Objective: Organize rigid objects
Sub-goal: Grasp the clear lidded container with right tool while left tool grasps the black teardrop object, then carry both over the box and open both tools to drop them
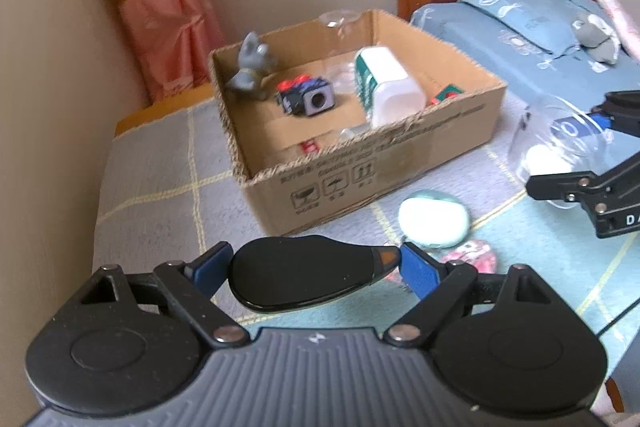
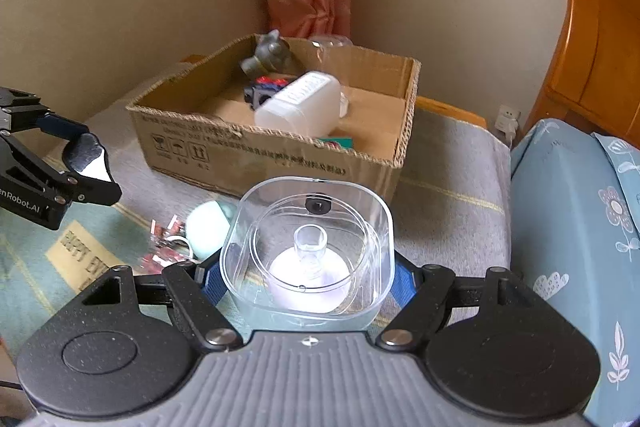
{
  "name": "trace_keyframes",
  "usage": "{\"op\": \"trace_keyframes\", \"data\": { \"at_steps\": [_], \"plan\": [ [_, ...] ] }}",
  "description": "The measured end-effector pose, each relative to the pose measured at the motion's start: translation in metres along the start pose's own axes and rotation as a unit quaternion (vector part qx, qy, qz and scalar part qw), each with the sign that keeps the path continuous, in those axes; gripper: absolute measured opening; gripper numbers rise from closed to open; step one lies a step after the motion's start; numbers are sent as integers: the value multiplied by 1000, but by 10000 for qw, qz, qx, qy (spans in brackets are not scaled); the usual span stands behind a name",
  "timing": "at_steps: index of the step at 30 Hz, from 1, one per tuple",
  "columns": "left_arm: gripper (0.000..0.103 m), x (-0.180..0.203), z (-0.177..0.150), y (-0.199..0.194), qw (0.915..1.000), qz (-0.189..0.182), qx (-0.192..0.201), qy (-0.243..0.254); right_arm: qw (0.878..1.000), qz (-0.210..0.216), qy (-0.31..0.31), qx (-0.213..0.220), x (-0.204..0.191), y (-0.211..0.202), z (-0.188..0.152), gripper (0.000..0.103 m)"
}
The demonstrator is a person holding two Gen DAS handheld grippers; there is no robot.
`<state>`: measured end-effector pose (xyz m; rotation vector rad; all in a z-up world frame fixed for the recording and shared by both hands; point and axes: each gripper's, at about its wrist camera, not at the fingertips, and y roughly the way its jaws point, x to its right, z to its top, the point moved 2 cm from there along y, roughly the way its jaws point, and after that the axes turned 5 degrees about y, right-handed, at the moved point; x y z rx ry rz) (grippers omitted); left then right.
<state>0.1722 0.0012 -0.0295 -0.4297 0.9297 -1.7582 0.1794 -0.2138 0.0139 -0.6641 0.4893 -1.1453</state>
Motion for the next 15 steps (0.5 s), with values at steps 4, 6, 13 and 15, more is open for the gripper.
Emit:
{"op": "trace_keyframes", "data": {
  "at_steps": [4, 6, 13, 15],
  "plan": [
    [89, -1, 15, -7, 9998, -95, 146, 80, 9998, 139, -22, 120, 0, -11, 8, 81],
    [89, -2, 24, -10, 9995, -151, 244, 125, 9997, 177, -33, 165, 1, -15, 13, 81],
    [89, -6, 60, 4, 9981, -147, 484, 351, 9993, 156, -143, 323, 2, -20, 31, 81],
    [89, -10, 70, 13, 9982, -171, 493, 303, 9991, 154, -163, 362, 3, -19, 37, 81]
  ]
}}
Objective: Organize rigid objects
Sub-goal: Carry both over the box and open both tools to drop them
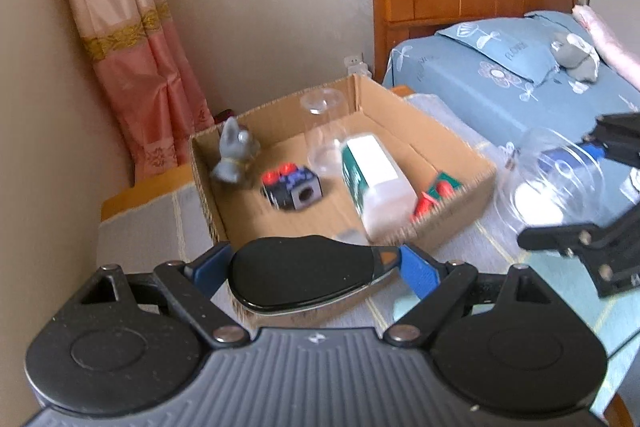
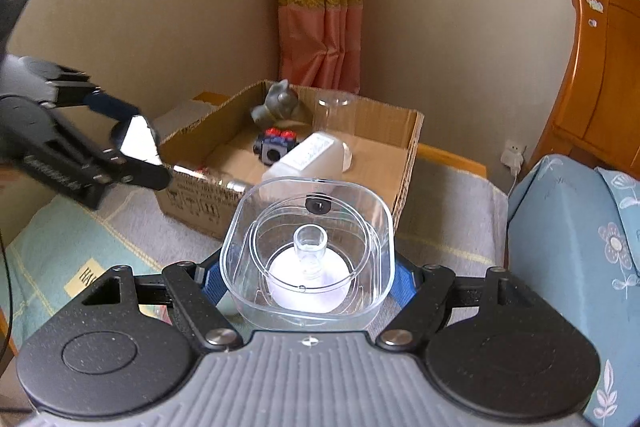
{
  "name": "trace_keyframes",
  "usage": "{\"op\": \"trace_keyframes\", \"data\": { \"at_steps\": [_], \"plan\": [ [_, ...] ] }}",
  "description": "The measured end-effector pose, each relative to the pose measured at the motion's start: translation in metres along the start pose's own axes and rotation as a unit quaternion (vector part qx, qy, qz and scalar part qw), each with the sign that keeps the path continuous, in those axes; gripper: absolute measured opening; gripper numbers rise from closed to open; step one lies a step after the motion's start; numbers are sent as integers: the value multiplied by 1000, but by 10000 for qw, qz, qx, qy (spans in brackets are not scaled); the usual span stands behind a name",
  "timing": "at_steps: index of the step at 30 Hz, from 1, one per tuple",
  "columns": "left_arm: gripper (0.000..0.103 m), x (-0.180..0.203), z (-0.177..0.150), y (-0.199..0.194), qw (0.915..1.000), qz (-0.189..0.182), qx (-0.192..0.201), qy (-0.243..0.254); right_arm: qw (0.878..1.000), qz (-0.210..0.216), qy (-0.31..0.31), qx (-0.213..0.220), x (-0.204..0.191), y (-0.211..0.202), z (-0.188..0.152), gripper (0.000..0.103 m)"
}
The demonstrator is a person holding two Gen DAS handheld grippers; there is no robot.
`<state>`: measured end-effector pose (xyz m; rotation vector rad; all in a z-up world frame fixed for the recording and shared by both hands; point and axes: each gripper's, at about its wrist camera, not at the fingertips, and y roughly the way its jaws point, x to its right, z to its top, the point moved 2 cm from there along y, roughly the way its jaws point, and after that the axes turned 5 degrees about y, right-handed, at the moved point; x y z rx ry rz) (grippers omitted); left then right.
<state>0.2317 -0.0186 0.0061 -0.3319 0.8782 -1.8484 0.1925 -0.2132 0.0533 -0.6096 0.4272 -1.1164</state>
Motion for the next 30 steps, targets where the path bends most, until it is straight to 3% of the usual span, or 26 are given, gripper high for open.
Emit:
{"op": "trace_keyframes", "data": {
  "at_steps": [8, 14, 18, 30],
  "plan": [
    [89, -17, 20, 43, 9996, 258, -76, -129, 10000, -22, -19, 89, 6, 14, 24, 81],
    [94, -26, 16, 59, 9987, 274, -156, -393, 10000, -29, -40, 57, 10, 29, 39, 81],
    [96, -29, 5, 51, 9981, 224, -226, -525, 10000, -59, -53, 53, 13, 37, 49, 81],
    [99, -27, -19, -3, 9978, 225, 105, -608, 9991, -418, -20, 42, 34, 84, 92, 81]
  ]
}}
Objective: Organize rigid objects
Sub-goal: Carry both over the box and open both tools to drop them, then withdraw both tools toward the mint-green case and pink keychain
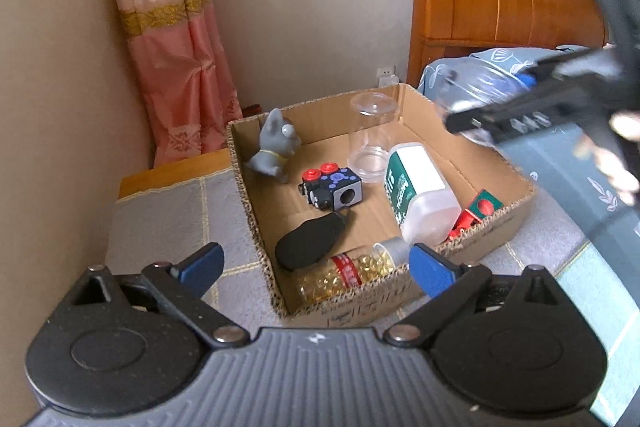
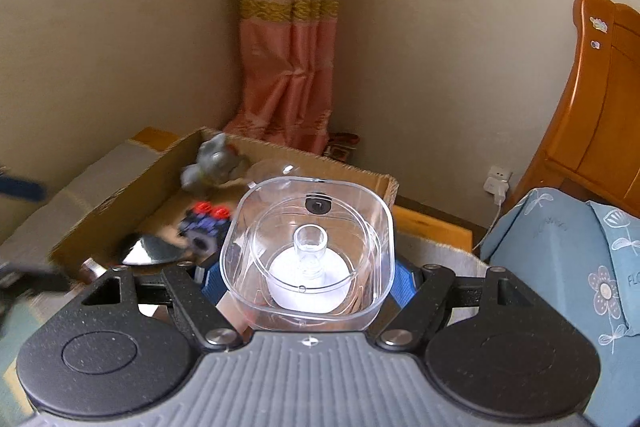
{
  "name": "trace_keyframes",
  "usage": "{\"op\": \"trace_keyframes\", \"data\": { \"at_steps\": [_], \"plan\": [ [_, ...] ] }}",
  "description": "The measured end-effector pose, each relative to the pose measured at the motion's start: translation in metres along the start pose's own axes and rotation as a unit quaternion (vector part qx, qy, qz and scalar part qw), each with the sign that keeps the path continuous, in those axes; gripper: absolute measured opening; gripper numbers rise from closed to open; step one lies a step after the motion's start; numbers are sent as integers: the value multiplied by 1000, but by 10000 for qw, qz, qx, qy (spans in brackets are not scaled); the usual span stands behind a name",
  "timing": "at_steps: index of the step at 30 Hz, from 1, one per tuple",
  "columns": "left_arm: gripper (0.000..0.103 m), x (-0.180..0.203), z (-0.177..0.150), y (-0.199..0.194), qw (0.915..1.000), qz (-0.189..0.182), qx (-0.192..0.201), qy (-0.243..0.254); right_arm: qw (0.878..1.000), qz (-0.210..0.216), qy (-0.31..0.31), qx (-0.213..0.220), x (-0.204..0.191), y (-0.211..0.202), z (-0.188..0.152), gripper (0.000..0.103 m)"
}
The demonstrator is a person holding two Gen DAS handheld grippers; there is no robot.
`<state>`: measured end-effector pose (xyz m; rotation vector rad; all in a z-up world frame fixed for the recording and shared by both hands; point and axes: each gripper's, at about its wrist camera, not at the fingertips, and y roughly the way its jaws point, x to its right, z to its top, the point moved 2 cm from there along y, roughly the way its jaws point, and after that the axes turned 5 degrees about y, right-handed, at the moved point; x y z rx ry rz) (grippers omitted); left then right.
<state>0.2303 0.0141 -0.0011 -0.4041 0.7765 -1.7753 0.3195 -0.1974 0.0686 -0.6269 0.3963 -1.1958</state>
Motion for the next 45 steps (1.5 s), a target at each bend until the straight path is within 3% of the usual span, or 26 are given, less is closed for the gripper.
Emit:
{"op": "trace_keyframes", "data": {
  "at_steps": [5, 8, 16, 23, 29, 35, 41, 45],
  "plan": [
    [99, 0, -6, -7, 10000, 40, 17, -13, 9997, -223, 55, -112, 6, 30, 15, 82],
    [99, 0, -11, -10, 10000, 25, 9, -51, 9997, -213, 81, -118, 7, 37, 15, 94],
    [99, 0, -19, -14, 9999, 39, -10, -167, 9998, -125, 106, -87, 4, 18, 6, 103],
    [99, 7, -28, -27, 9998, 136, 35, -171, 9999, -58, 81, -28, -7, -8, -1, 103],
    [99, 12, -40, -35, 9996, 147, -3, -220, 9995, 30, 307, -39, -17, -28, -24, 103],
    [99, 14, -54, -40, 9985, 544, 22, -72, 9983, 72, 561, -130, -35, -46, -64, 103],
    [99, 12, -71, -41, 9982, 532, -21, -285, 9954, 292, 749, -513, -60, -35, -98, 103],
    [99, 9, -81, -42, 9973, 629, -40, -375, 9915, 216, 1067, -713, -72, -17, -115, 103]
  ]
}}
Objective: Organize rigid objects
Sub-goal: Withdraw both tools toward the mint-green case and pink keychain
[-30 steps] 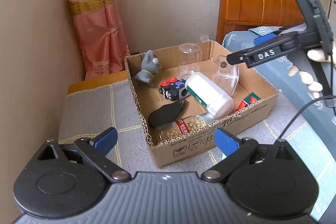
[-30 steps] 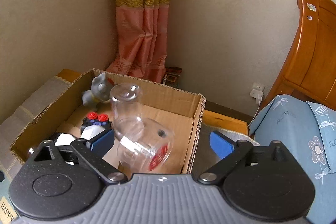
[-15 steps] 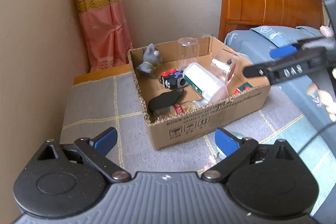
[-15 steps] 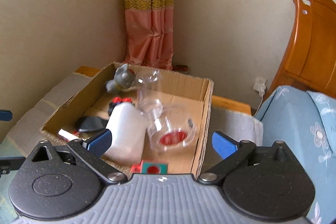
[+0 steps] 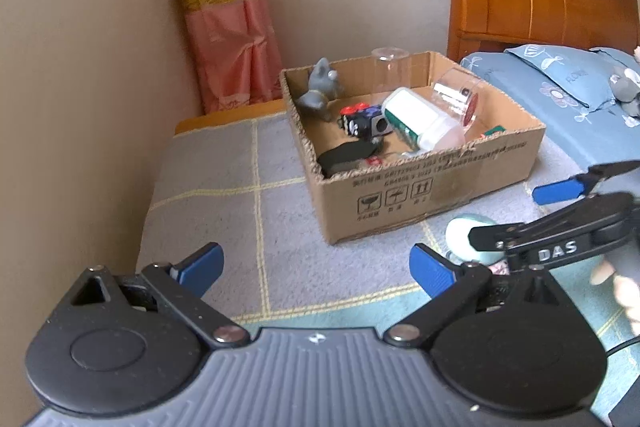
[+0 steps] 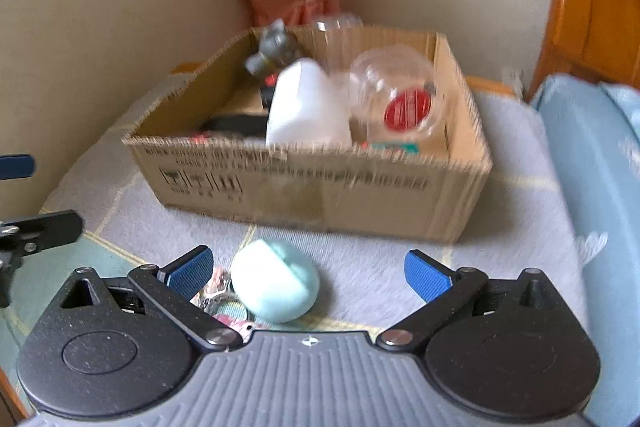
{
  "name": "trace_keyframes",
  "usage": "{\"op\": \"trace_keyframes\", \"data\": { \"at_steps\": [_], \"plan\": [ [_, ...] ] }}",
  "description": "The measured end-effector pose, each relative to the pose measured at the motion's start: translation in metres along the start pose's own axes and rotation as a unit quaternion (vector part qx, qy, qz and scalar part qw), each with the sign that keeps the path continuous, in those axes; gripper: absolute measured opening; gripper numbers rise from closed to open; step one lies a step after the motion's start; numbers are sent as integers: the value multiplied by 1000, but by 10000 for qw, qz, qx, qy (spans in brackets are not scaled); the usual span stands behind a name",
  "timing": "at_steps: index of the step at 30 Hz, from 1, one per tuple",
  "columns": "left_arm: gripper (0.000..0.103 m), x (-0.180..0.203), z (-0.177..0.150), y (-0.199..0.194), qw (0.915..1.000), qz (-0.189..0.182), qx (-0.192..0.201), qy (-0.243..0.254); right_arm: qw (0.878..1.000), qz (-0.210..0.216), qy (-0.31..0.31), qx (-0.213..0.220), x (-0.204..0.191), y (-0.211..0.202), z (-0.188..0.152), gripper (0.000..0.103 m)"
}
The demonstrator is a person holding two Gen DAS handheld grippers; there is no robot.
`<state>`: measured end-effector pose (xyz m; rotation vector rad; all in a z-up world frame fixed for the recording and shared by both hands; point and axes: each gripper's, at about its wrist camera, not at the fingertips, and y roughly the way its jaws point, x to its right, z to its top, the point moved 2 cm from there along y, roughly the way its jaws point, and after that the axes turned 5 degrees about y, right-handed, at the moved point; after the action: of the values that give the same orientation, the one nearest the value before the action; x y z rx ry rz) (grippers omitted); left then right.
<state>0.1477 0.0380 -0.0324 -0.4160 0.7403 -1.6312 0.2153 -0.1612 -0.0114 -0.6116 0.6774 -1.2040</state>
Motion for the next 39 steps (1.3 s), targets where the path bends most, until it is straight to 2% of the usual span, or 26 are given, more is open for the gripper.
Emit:
{"op": "trace_keyframes", "data": {
  "at_steps": [4, 9, 16, 24, 30, 34, 39],
  "plan": [
    [99, -4, -7, 4, 9999, -46, -101, -123, 9999, -101, 60, -63, -7, 14, -8, 103],
    [99, -2, -10, 9, 9996, -131, -192, -147, 9988, -469, 49, -94, -13, 32, -12, 103],
    [99, 10, -11, 16, 9992, -288, -274, -43, 9974, -718, -18, -51, 0, 31, -21, 103],
    [99, 41, -9, 27, 9960, -749, -460, 181, 9983, -524, -258, -86, 30, 21, -25, 103],
    [99, 71, -10, 34, 9903, -1198, -589, 376, 9982, -516, -264, -149, 52, 21, -20, 103],
    [99, 87, -8, 37, 9841, -1615, -645, 372, 9984, -474, -297, -101, 61, 21, -18, 103],
    [99, 106, -13, 36, 9773, -1859, -607, 808, 9985, -414, -355, -18, 63, 22, -19, 103]
  ]
}}
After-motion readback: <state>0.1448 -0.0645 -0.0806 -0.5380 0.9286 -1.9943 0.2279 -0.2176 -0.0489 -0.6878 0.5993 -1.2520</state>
